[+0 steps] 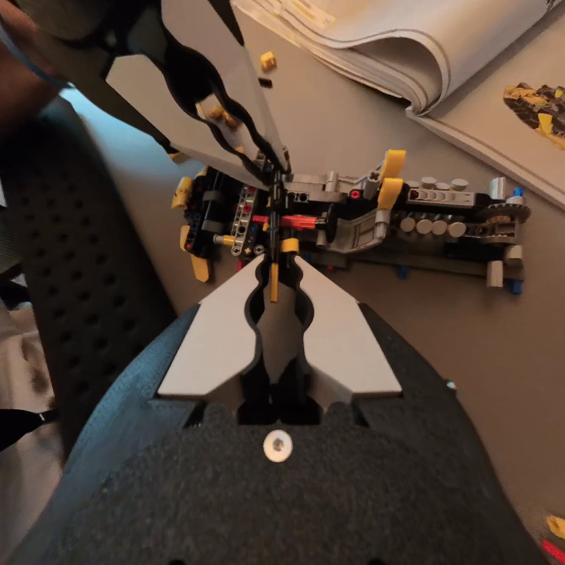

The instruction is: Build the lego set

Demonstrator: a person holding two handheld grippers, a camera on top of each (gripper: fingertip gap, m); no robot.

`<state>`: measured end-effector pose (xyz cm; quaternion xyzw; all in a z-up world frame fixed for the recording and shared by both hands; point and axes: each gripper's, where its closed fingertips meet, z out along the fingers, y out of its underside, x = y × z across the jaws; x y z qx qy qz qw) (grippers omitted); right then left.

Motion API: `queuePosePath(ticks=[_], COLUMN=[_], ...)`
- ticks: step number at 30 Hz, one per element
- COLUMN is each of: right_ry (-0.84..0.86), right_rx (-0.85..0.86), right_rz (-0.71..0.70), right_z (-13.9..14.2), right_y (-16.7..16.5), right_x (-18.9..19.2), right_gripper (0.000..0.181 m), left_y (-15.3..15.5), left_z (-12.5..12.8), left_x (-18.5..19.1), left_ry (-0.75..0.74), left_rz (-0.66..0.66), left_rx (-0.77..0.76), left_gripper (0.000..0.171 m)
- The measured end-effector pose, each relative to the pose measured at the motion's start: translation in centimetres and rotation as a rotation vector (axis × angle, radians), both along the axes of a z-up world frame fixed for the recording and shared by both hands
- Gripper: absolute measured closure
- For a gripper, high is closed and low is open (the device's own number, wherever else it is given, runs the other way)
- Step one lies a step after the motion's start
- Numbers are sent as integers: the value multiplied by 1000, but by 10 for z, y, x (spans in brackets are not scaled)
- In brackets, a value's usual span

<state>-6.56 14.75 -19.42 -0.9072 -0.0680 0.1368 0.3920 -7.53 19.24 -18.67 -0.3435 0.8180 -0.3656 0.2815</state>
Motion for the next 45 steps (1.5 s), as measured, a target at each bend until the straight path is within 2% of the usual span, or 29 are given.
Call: queuePosePath(ticks=[4,7,16,24,28,33,37,45], right_ry=[81,68,230,385,308,74,-148,-87], right_rx=[85,98,26,-24,-30,-46,16,32], right_rz=[-13,-26,-80,-60,-68,-39,4,-78], right_z=[10,7,2,1,0,-2,-6,-5], right_y=[-1,-1,6,3,5,-1,-2,3], right_x=[-3,-3,-1,-9,-6,1,1,-2], right_gripper=[169,170,171,174,174,175,174,174], left_y=[-1,-1,6,4,5,0,-7,-2], left_z=[0,-2,-5,-1,-3,-3,-2,-3], left_x=[-3,-1,6,7,7,2,1,2], left_ry=[39,74,136,147,137,152,183,203], left_rz=[-35,-46,-15,34,43,26,29,64], left_rx=[-51,-84,-65,-164,-140,-136,-192,-262], left_gripper=[165,165,164,164,164,165,151,151])
